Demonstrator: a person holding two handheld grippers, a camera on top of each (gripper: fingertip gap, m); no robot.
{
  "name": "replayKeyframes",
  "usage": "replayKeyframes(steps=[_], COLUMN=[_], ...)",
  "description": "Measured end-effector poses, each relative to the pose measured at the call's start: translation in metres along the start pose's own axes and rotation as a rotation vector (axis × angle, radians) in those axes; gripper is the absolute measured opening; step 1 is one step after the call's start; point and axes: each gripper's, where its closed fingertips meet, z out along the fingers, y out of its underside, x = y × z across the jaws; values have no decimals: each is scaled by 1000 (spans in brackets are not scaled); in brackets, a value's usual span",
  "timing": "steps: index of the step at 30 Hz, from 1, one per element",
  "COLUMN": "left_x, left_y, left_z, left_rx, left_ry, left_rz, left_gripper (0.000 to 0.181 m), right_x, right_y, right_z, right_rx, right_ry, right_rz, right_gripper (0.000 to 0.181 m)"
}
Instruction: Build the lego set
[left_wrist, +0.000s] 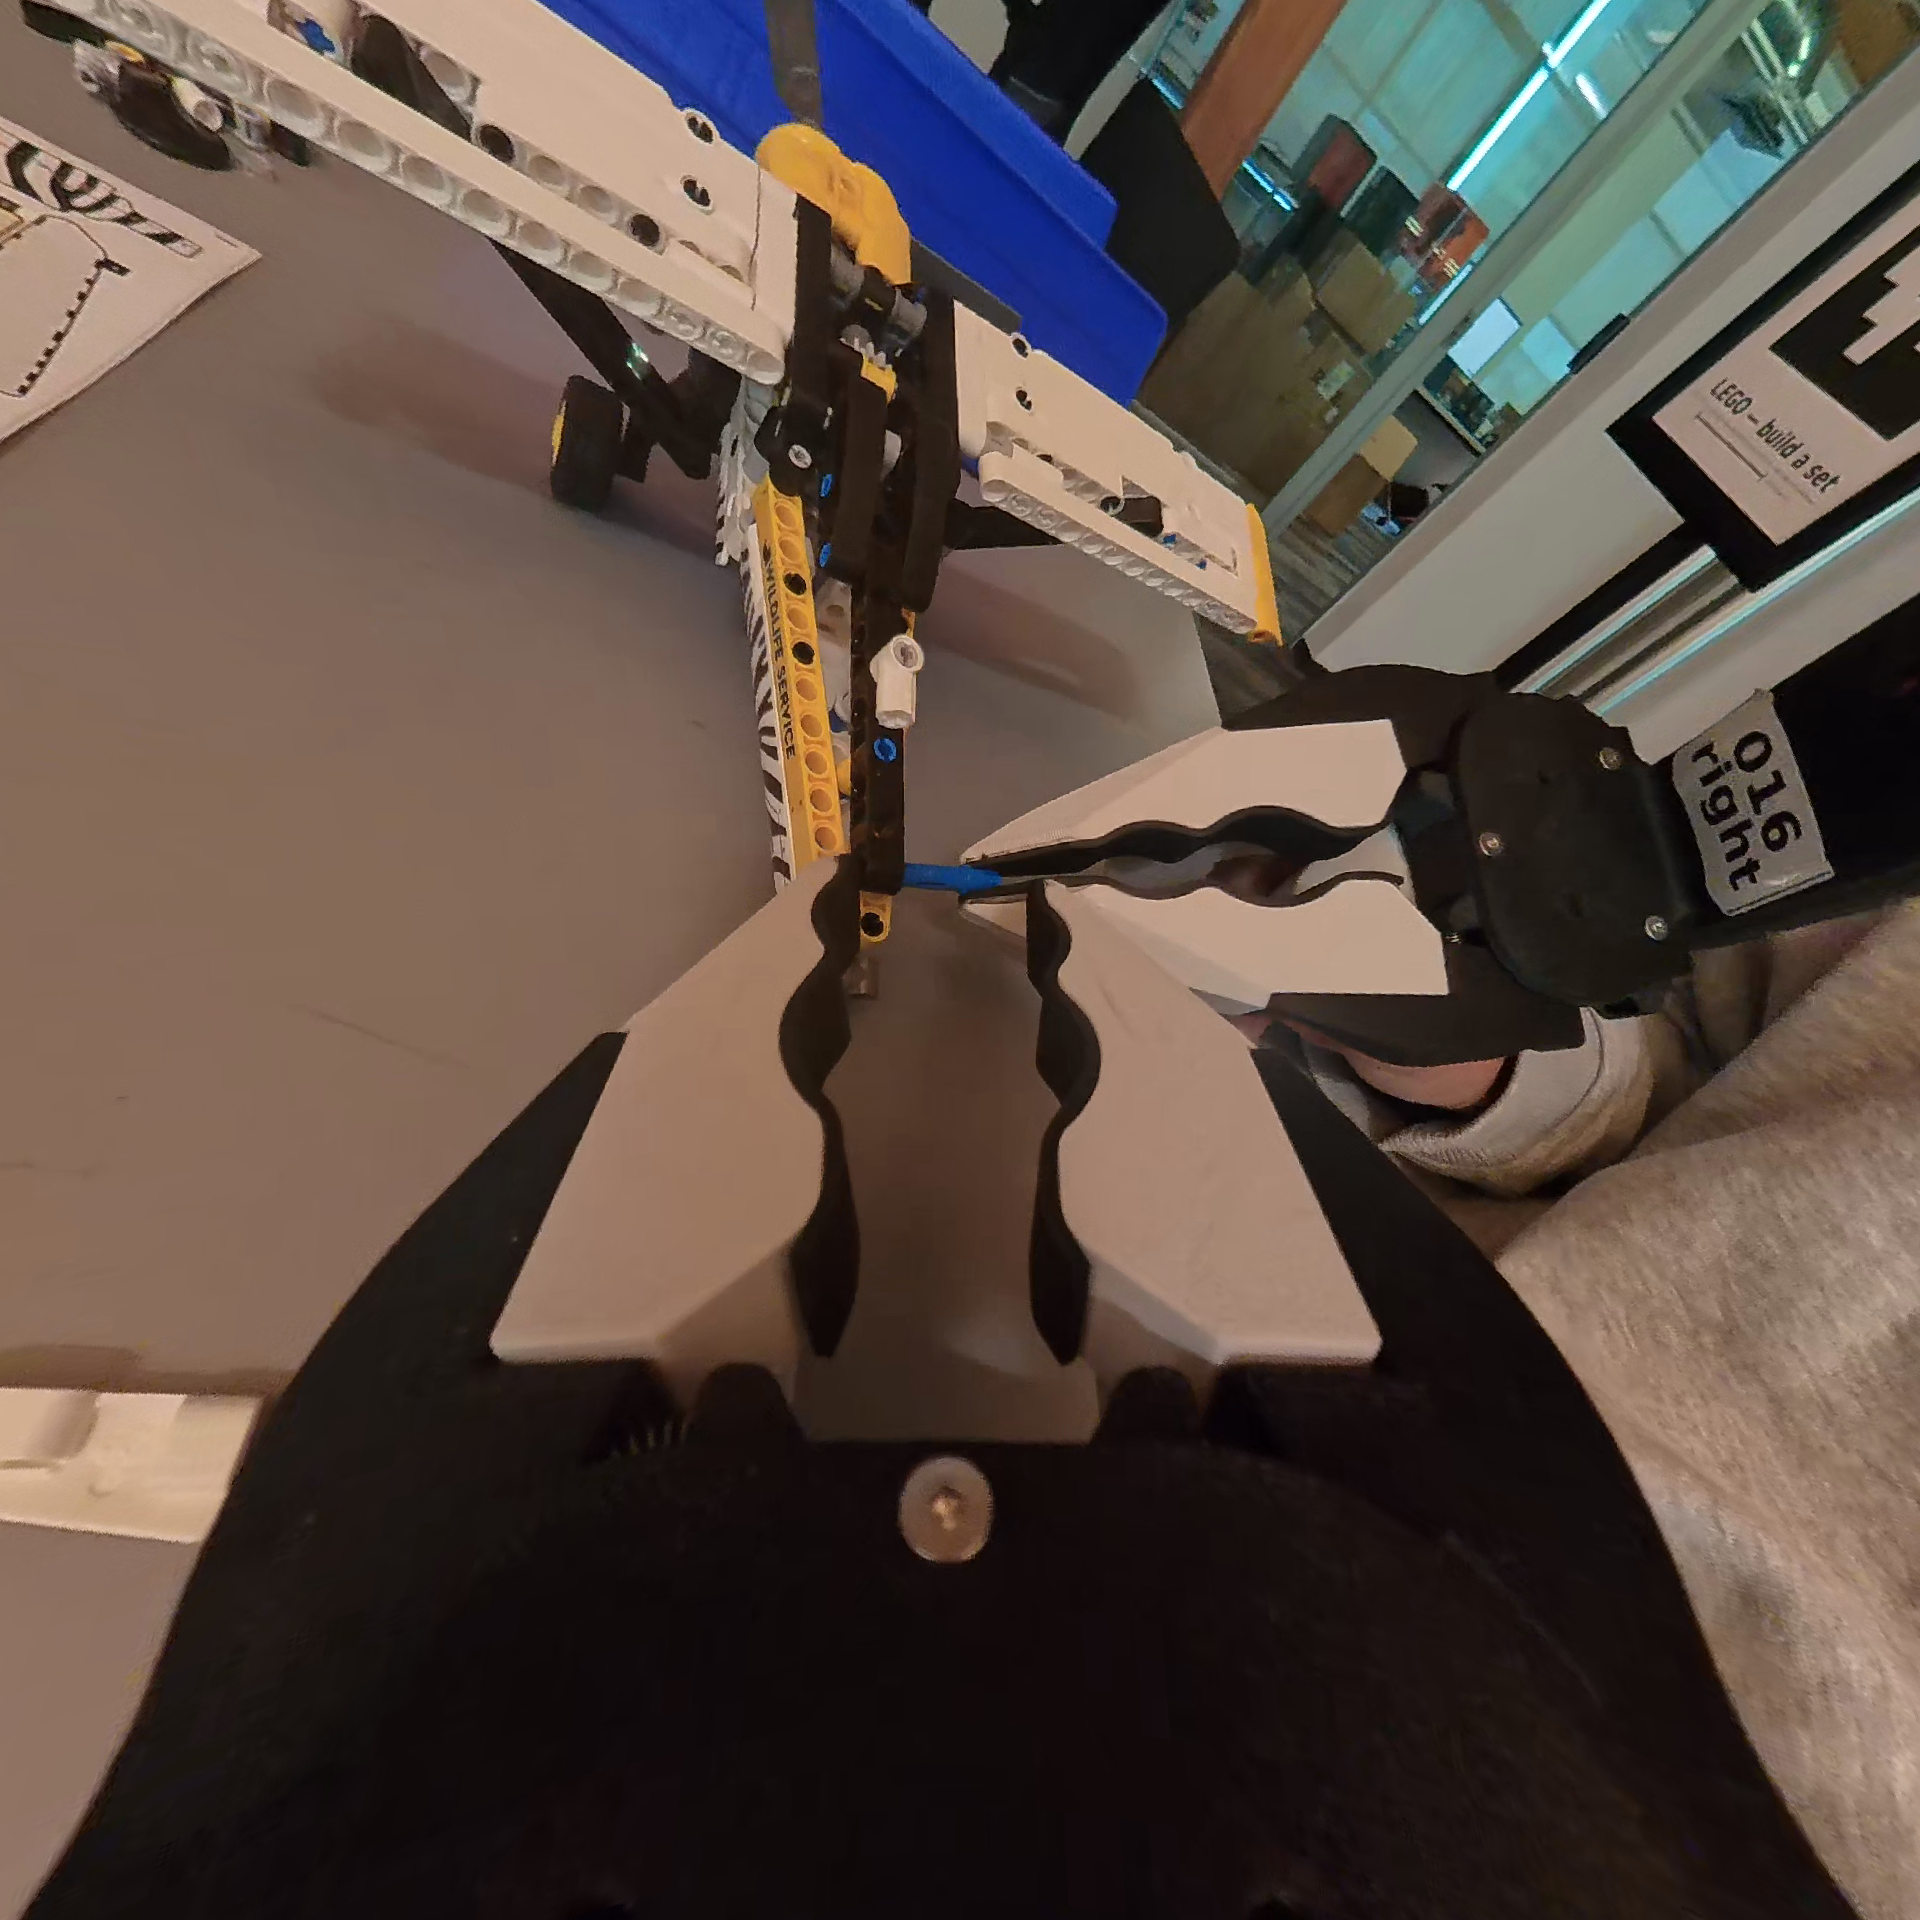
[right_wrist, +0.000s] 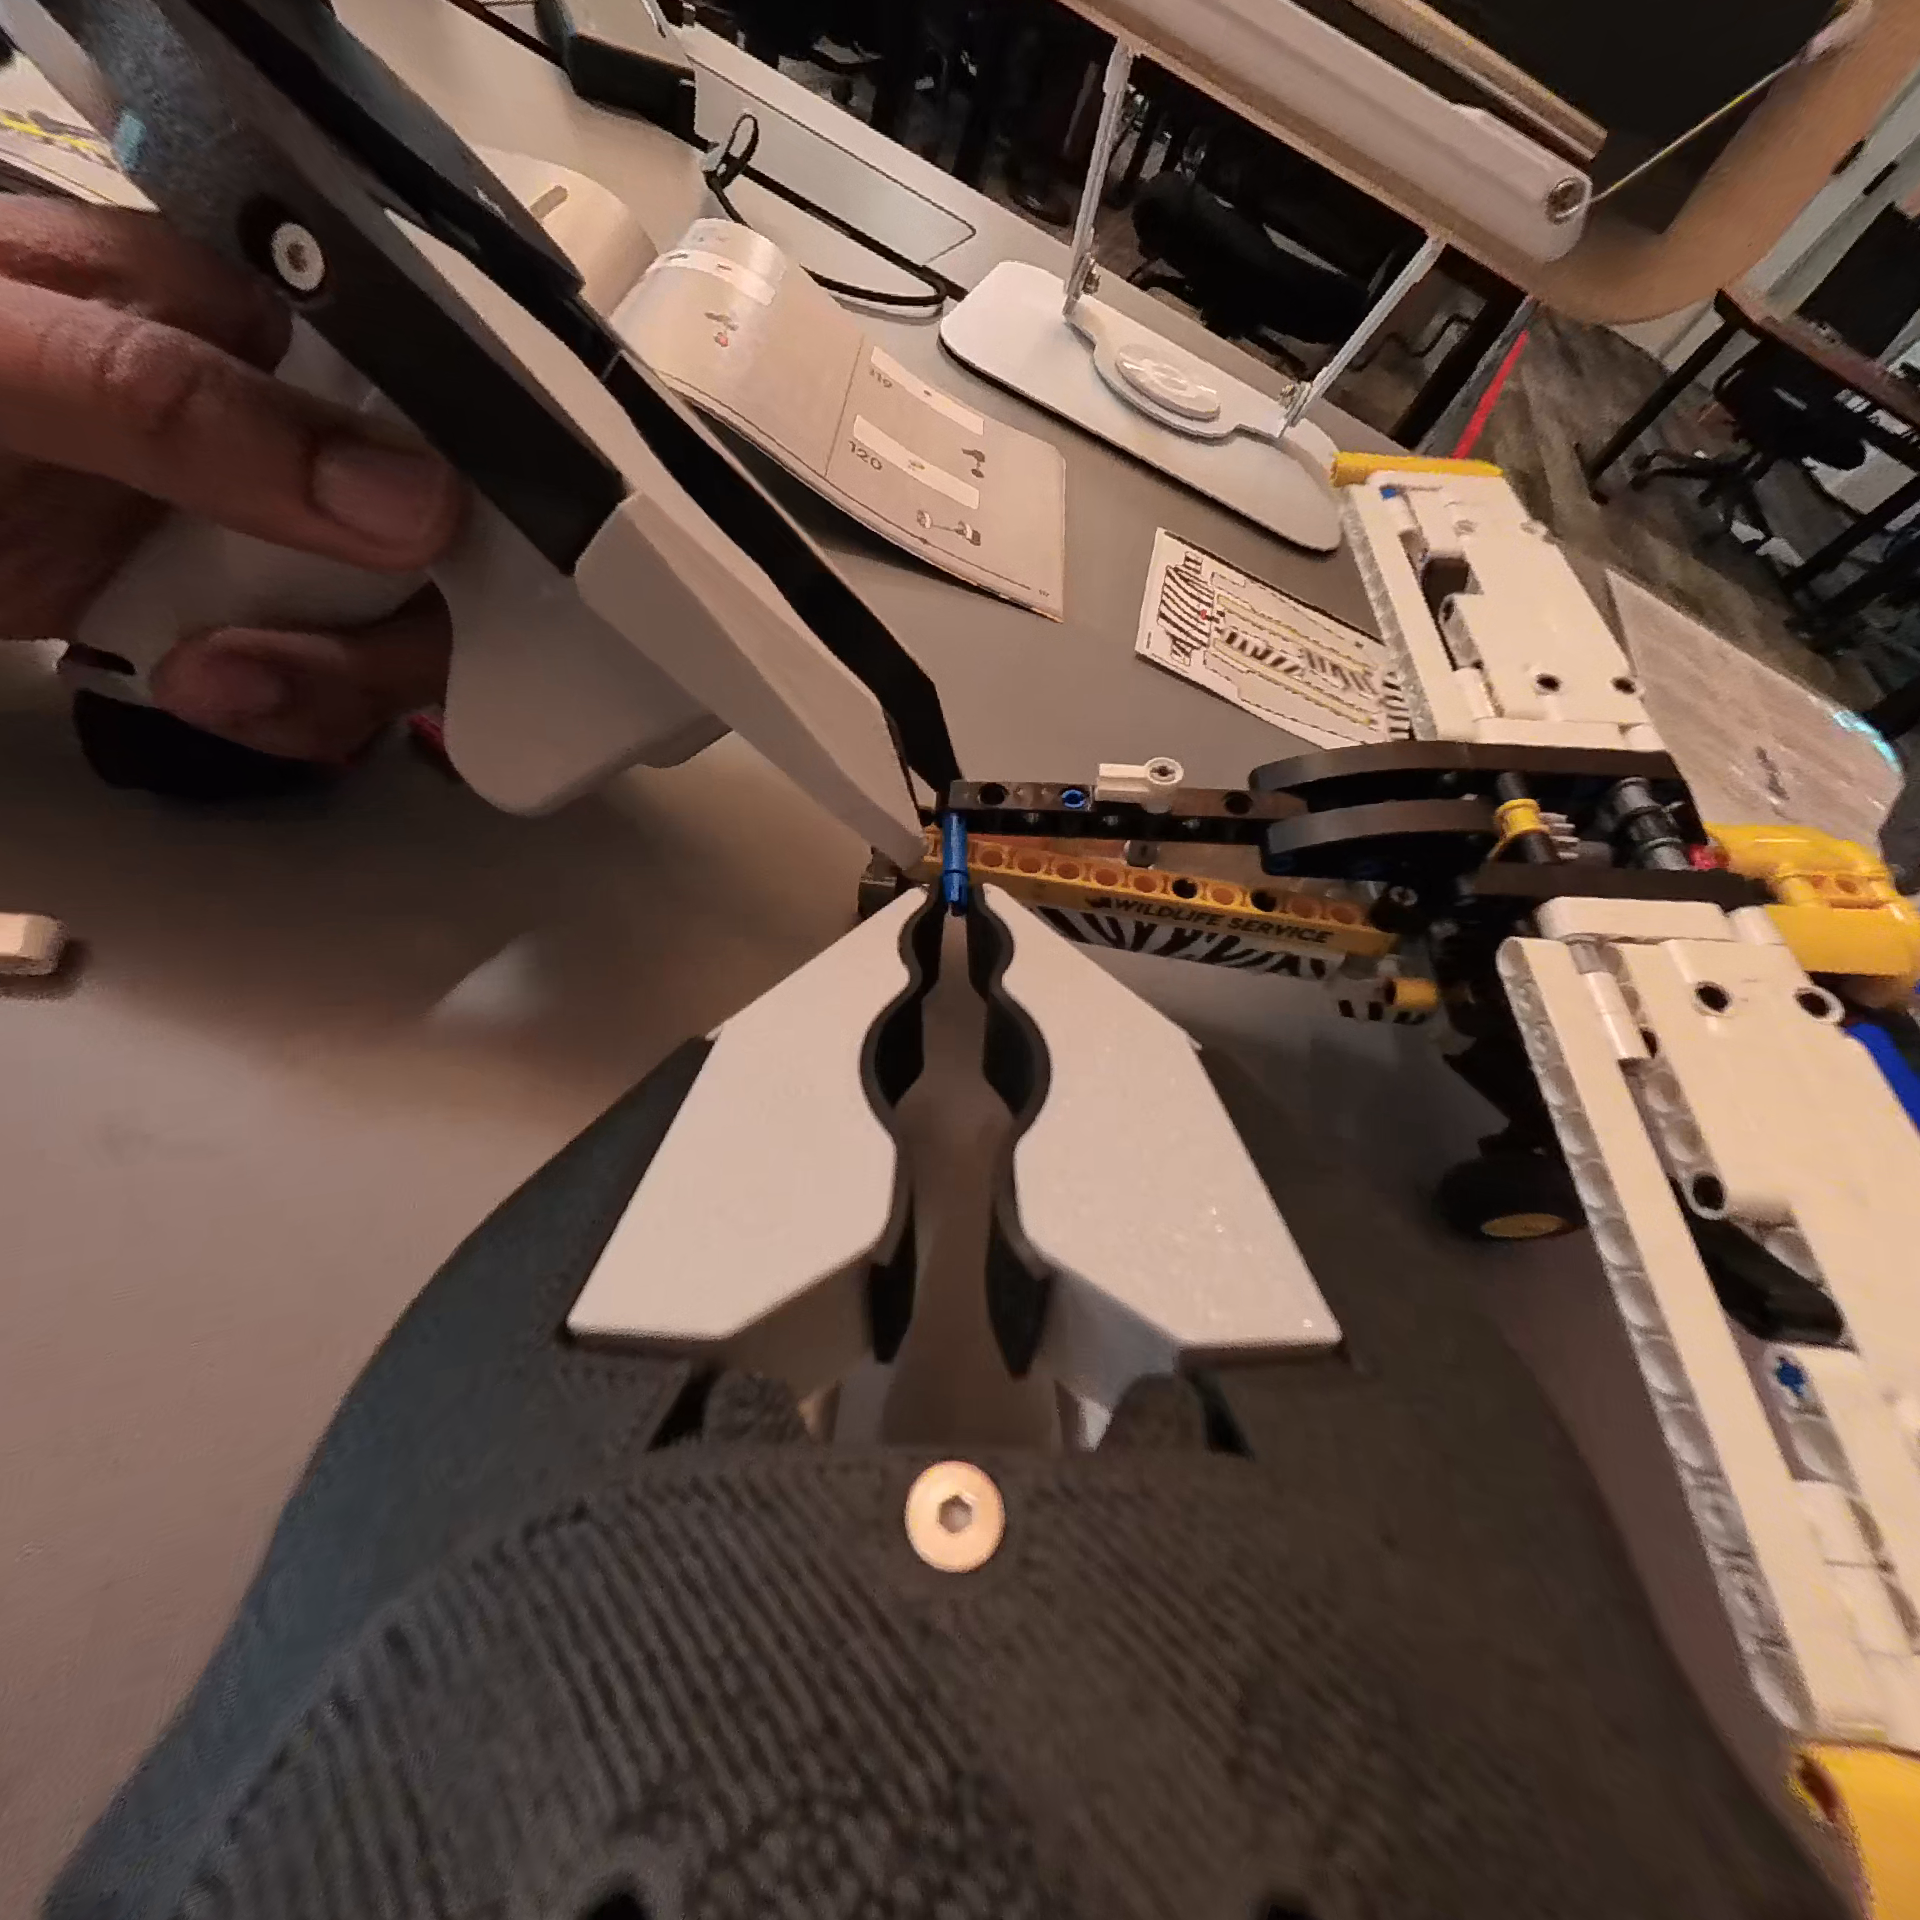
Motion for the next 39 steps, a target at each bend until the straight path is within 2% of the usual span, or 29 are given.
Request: replayKeyframes(steps=[6, 19, 28, 39], left_x=[5, 5, 3, 3], left_y=[4, 4, 4, 4], left_z=[2, 3, 3, 4], left_rx=[-11, -5, -2, -4], left_ry=[23, 12, -6, -37], left_rz=[-13, -27, -30, -6], left_gripper=[28, 27, 26, 22], right_x=[-1, -1, -2, -2], right_y=[2, 6, 8, 6], right_z=[-8, -7, -5, -7], right_rx=[11, -9, -25, -21], right_ry=[-72, -33, -96, -201], right_rz=[73, -3, 79, 294], right_gripper=[3, 3, 3, 2])
